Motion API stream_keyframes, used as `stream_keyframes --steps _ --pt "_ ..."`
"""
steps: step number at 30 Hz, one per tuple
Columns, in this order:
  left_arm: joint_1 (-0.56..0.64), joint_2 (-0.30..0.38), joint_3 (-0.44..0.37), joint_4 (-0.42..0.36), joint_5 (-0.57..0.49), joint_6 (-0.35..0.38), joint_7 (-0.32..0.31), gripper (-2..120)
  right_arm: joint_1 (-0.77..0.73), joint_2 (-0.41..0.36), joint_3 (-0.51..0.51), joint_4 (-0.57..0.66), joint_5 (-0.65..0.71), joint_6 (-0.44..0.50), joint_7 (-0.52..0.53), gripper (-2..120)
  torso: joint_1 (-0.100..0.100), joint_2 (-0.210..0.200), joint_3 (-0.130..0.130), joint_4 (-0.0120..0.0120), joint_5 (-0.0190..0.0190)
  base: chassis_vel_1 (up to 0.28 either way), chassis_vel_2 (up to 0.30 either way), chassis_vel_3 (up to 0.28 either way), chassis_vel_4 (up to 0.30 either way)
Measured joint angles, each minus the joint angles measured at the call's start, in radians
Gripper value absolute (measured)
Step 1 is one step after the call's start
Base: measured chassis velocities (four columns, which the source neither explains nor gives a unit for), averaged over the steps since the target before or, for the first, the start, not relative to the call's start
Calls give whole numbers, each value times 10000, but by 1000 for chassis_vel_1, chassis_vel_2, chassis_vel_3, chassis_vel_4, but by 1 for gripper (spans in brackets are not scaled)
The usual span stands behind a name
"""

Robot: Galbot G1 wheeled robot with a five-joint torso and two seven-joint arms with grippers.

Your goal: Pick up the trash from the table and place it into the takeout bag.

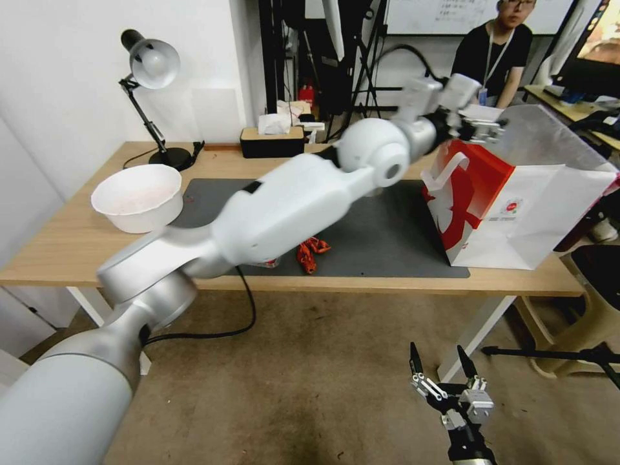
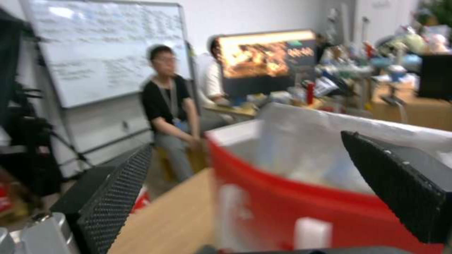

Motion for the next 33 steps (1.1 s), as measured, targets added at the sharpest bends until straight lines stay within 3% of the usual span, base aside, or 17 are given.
stream_keyframes --steps 1,7,8,10,12,13,15,18,19,22,25,27,28,29,31,33 --pt "0 0 0 0 0 0 0 100 0 0 0 0 0 0 0 100 0 0 0 0 0 0 0 0 0" --pt "1938 1822 -1518 -1908 775 -292 13 100 -35 20 -14 43 -48 -15 -2 100 0 1 -1 0 1 0 0 0 0" --pt "1938 1822 -1518 -1908 775 -292 13 100 -35 20 -14 43 -48 -15 -2 100 0 1 -1 0 1 0 0 0 0" --pt "2849 2436 -2194 -2558 998 -440 141 100 -40 45 -33 52 -92 -17 -6 100 0 1 -1 5 -5 0 0 0 0" --pt "2931 2486 -2262 -2607 1031 -465 147 100 -40 46 -36 55 -97 -17 -8 100 0 0 0 5 -5 0 0 0 0" --pt "3338 2703 -2563 -2826 1209 -656 193 100 -38 64 -53 68 -116 -18 -8 100 0 1 -2 -2 8 0 0 0 0" --pt "4830 3304 -3524 -3247 1893 -1235 324 100 -34 70 -88 99 -164 -27 -11 100 0 0 1 1 -9 0 0 0 0" --pt "5719 3540 -4207 -3499 2216 -1589 301 100 -26 84 -108 121 -194 -31 -12 100 -1 1 -2 1 12 0 0 0 0" --pt "6899 3735 -5100 -3804 2792 -1904 179 100 -25 112 -128 132 -237 -35 -12 100 0 0 0 0 -8 0 0 0 0" --pt "7768 3866 -5716 -4094 3220 -2245 126 100 -20 161 -143 150 -280 -38 -13 100 -1 1 -2 1 15 0 0 0 0" --pt "8903 3896 -6335 -4409 3676 -2547 84 100 -18 198 -143 203 -303 -44 -12 100 0 0 -1 -4 -5 0 0 0 0" --pt "10362 3802 -6987 -4770 4114 -2852 80 100 -17 204 -144 248 -314 -48 -12 100 -1 0 -2 1 8 0 0 0 0" --pt "10362 3802 -6987 -4770 4114 -2852 80 100 -17 204 -144 248 -314 -48 -12 100 -1 0 -2 1 8 0 0 0 0" --pt "11033 3676 -7267 -4921 4346 -2980 77 100 -21 200 -142 272 -317 -48 -14 100 0 0 -1 2 -4 0 0 0 0" --pt "12269 3323 -7888 -5188 4875 -3365 64 100 -27 193 -144 308 -321 -49 -36 100 -1 0 -2 1 11 0 0 0 0" --pt "12799 3136 -8147 -5246 5168 -3638 62 100 -27 186 -140 320 -321 -49 -46 100 -2 0 -2 0 5 0 0 0 0"
